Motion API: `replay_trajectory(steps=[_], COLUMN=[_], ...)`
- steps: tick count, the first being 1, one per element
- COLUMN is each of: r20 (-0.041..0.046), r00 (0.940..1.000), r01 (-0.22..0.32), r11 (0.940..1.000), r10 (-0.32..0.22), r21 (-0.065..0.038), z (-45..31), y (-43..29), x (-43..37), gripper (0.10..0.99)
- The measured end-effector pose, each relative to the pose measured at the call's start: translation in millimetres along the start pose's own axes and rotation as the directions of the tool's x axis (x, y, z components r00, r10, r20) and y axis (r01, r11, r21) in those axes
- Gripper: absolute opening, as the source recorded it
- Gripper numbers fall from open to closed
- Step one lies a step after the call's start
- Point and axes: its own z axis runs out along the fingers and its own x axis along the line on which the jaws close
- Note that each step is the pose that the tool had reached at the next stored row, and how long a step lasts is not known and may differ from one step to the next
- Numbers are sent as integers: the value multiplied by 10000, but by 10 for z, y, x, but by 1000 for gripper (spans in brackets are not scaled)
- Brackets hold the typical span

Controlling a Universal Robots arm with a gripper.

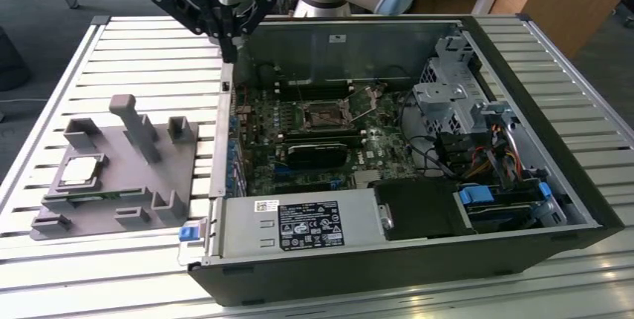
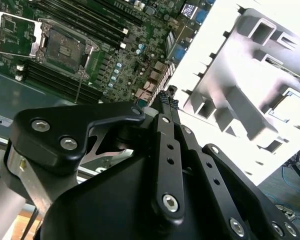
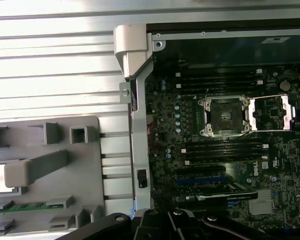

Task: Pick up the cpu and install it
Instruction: 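Reach for the cpu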

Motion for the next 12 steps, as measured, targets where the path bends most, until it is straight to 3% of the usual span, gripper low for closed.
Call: replay_trajectory(steps=[6, 12], r20=[0, 0], r00=[10000, 10000], r01=[0, 1], r11=[10000, 10000], r10=[0, -1], r21=[1, 0], z=[-2, -5], y=[-6, -15], x=[76, 203], gripper=[106, 106])
